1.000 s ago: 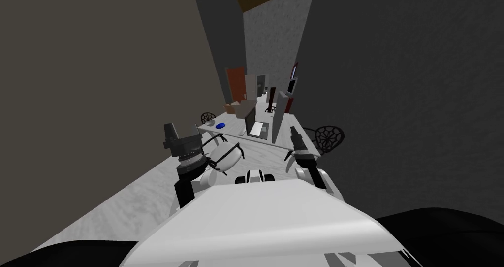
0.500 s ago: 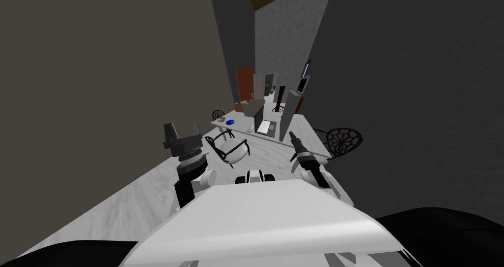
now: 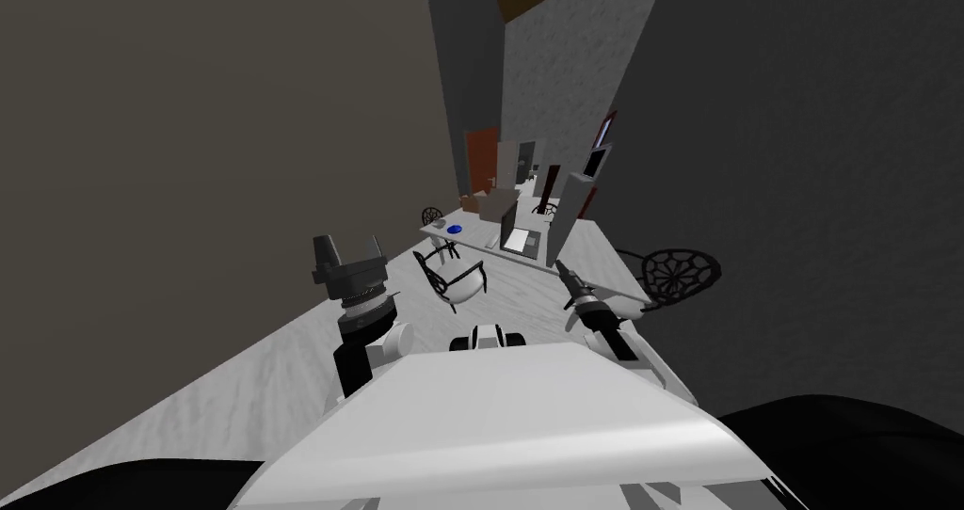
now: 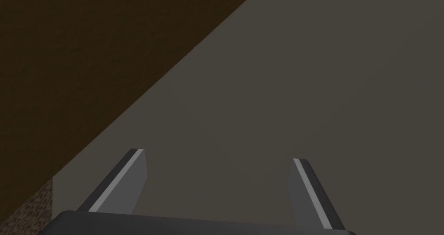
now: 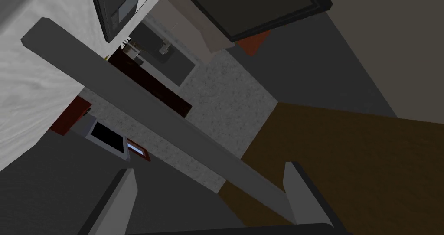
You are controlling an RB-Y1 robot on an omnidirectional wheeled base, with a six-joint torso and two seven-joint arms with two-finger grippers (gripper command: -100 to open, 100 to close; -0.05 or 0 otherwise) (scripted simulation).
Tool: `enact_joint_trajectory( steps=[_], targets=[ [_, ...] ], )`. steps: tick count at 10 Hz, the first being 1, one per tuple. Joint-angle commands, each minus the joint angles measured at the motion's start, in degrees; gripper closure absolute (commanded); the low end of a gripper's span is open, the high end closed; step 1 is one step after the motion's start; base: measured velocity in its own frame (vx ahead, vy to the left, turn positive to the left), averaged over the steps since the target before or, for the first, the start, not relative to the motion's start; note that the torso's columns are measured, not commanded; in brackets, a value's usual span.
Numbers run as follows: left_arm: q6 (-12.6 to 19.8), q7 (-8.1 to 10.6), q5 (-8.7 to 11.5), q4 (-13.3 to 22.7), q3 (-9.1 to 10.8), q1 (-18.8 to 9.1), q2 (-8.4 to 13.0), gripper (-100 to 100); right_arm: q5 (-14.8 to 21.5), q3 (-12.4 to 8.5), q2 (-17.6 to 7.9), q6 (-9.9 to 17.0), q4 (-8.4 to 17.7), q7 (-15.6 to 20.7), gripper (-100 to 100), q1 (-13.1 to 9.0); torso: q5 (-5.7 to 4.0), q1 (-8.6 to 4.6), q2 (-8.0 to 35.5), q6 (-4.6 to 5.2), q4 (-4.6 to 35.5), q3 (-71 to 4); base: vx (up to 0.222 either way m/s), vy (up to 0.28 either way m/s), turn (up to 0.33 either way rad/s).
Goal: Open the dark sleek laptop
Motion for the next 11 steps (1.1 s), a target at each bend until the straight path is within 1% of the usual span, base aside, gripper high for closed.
enact_joint_trajectory(
  steps=[1, 3, 4, 5, 6, 7, 8, 9, 10, 11],
  targets=[
    [0.0, 0.0, 0.0, 0.0, -0.01, 0.0, 0.0, 0, 0.9, -0.6, -2.3, 3.7, 1.2, 0.0, -100, 0.9, 0.02, 0.09, 0.0, -0.05, 0.0, 0.0, -0.054, 0.11, 0.137],
    [0.0, 0.0, 0.0, 0.0, -0.01, 0.0, 0.0, 0, 2.7, -1.5, -6.3, 7.9, 3.6, 0.2, -100, 2.6, 0.02, 0.08, 0.1, -0.04, 0.0, 0.0, -0.064, 0.158, 0.273],
    [0.0, 0.0, 0.0, 0.0, -0.01, 0.0, 0.0, 0, 2.7, -1.5, -6.3, 9.3, 3.6, 0.2, -100, 2.6, 0.04, 0.19, 0.1, -0.04, 0.0, 0.1, -0.058, 0.133, 0.123],
    [0.0, 0.0, 0.0, 0.0, 0.0, 0.0, 0.0, 0, 3.6, -2.0, -8.3, 11.5, 4.8, 0.3, -100, 3.4, -0.01, -0.05, 0.1, 0.01, 0.0, 0.1, -0.076, 0.139, 0.259],
    [0.0, 0.0, 0.0, 0.0, -0.01, 0.0, 0.0, 0, 3.6, -2.0, -8.3, 12.2, 4.8, 0.3, -100, 3.4, -0.03, -0.05, 0.1, -0.05, 0.0, 0.1, -0.057, 0.108, 0.11],
    [0.0, 0.0, 0.0, 0.0, 0.0, 0.0, 0.0, 0, 4.5, -2.6, -10.5, 14.5, 6.0, 0.5, -100, 4.3, -0.03, -0.13, 0.1, 0.02, 0.0, 0.1, -0.027, 0.126, 0.183],
    [0.0, 0.0, 0.0, 0.0, 0.0, 0.0, 0.0, 0, 4.5, -2.6, -10.5, 15.2, 6.0, 0.5, -100, 4.3, -0.02, -0.01, 0.0, -0.04, 0.0, 0.0, -0.009, 0.1, 0.116],
    [0.0, 0.0, 0.0, 0.0, 0.0, 0.0, 0.0, 0, 5.4, -3.1, -12.6, 16.7, 7.1, 0.7, -100, 5.1, -0.01, -0.06, 0.0, -0.01, 0.0, 0.0, 0.009, 0.124, 0.258],
    [0.0, 0.0, 0.0, 0.0, 0.0, 0.0, 0.0, 0, 5.4, -3.1, -12.6, 17.9, 7.1, 0.7, -100, 5.1, 0.0, 0.05, 0.0, -0.06, 0.0, 0.0, 0.013, 0.103, 0.122],
    [0.0, 0.0, 0.0, 0.0, 0.01, 0.0, 0.0, 0, 5.4, -3.1, -12.6, 18.1, 7.1, 0.7, -100, 5.1, 0.01, -0.01, 0.0, 0.01, 0.0, 0.0, 0.002, 0.044, -0.035]
  ],
)
